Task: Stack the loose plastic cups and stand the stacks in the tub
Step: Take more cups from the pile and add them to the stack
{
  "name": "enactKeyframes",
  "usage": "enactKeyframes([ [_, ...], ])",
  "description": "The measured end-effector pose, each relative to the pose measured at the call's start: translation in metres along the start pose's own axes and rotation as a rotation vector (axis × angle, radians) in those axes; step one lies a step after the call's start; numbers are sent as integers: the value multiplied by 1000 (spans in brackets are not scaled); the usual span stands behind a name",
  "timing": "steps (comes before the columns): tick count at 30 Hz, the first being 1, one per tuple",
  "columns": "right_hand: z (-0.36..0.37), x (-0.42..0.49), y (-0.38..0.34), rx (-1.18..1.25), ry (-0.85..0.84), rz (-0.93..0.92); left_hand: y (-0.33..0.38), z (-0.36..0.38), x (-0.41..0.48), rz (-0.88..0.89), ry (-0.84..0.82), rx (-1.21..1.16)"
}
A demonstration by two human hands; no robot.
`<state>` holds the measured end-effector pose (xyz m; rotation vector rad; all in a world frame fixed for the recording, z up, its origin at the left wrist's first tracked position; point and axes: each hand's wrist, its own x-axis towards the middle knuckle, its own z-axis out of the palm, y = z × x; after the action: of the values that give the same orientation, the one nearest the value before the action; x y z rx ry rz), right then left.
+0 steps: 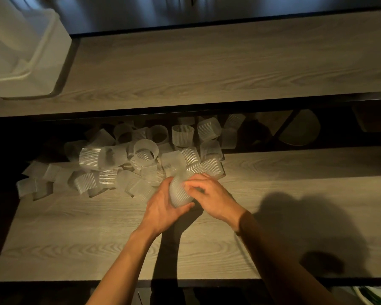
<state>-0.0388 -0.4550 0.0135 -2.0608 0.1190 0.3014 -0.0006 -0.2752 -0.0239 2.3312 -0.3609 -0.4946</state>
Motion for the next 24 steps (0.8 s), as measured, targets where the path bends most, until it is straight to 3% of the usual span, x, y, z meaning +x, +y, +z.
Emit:
enactKeyframes([
  [3,4,1,0,81,78,-27,-1,-1,2,-39,-4,-52],
  [7,-1,11,23,226,581,289,-8,-7,2,-71,-35,-58],
  [9,-3,22,39,146,534,431,-11,-9,0,-64,-48,-72],
  [13,0,41,58,85,353,492,-9,-7,-5,-75,-35,-67],
  [24,5,8,61,283,519,357,-10,4,-4,-129,-58,63],
])
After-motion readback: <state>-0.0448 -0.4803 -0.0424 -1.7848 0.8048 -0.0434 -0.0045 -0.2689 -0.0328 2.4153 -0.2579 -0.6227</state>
